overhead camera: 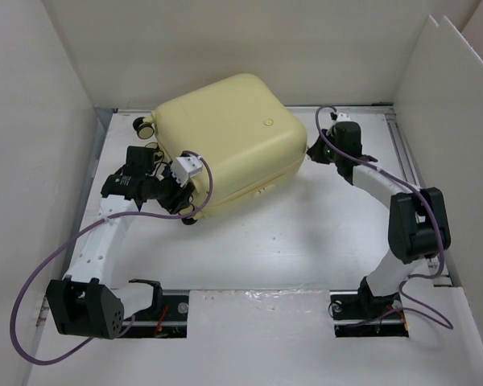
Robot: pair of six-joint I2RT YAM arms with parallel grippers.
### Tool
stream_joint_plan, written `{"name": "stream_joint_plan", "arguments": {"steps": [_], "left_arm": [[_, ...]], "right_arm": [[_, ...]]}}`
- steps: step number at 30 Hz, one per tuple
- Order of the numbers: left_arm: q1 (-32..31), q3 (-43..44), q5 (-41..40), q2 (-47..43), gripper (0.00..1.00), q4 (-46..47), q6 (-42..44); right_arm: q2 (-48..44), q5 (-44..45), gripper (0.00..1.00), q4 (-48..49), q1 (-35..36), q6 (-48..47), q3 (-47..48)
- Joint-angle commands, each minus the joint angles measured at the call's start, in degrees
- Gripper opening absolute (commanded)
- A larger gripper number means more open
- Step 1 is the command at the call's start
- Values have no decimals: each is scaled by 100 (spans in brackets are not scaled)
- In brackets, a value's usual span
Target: Pack the luggage
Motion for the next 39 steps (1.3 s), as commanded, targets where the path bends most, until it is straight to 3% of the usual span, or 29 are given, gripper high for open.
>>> {"name": "stream_joint_plan", "arguments": {"steps": [1, 5, 12, 14, 15, 16, 17, 20, 21, 22, 23, 24, 27, 29, 34, 39], "left_arm": [[132, 483, -299, -436, 0, -75, -143], [132, 361, -246, -436, 0, -199, -12], [79, 290, 16, -436, 0, -331, 322], [79, 474, 184, -436, 38, -471, 322], [79, 579, 350, -436, 54, -471, 322], [79, 711, 421, -436, 63, -471, 201], [140, 1008, 491, -506, 71, -349, -18], [595, 1475, 852, -865, 77, 712, -1255], [719, 1476, 852, -989, 86, 1124, -1721], [825, 1476, 757, -1103, 93, 1546, -2213], [895, 1233, 147, -1278, 96, 2246, -3114], [896, 1143, -190, -1280, 94, 2401, -3375], [948, 1090, -1175, -450, 66, 1641, -3439], [1115, 1003, -1258, 123, 49, 1279, -3317], [1301, 791, -1239, 1494, 50, 1925, -3246], [958, 1843, -1406, 2857, 51, 2209, -2824]], "right_arm": [[423, 580, 0, 259, -461, -919, 862], [1030, -458, 0, 470, -408, -2020, 1513], [1778, -2865, 0, 522, -593, -2391, 2463], [1849, -3621, 0, 522, -646, -2391, 2464], [1901, -3823, 0, 522, -646, -2391, 2464], [1971, -4139, 0, 575, -585, -2391, 2464], [1972, -4255, 0, 575, -584, -2391, 2464], [2077, -4388, 0, 707, -532, -2128, 2402], [2077, -4388, 0, 777, -531, -2128, 2350], [2129, -4440, 0, 829, -531, -1980, 2349], [2130, -4510, 0, 830, -531, -1926, 2349], [2191, -4572, 0, 908, -531, -1856, 2280], [2191, -4625, 0, 1286, -479, -1619, 2016], [2043, -4625, 0, 1751, -400, -1356, 1717], [1630, -4635, 0, 2516, 74, -1020, 971], [832, -4397, 0, 3305, 1137, -548, -362]]}}
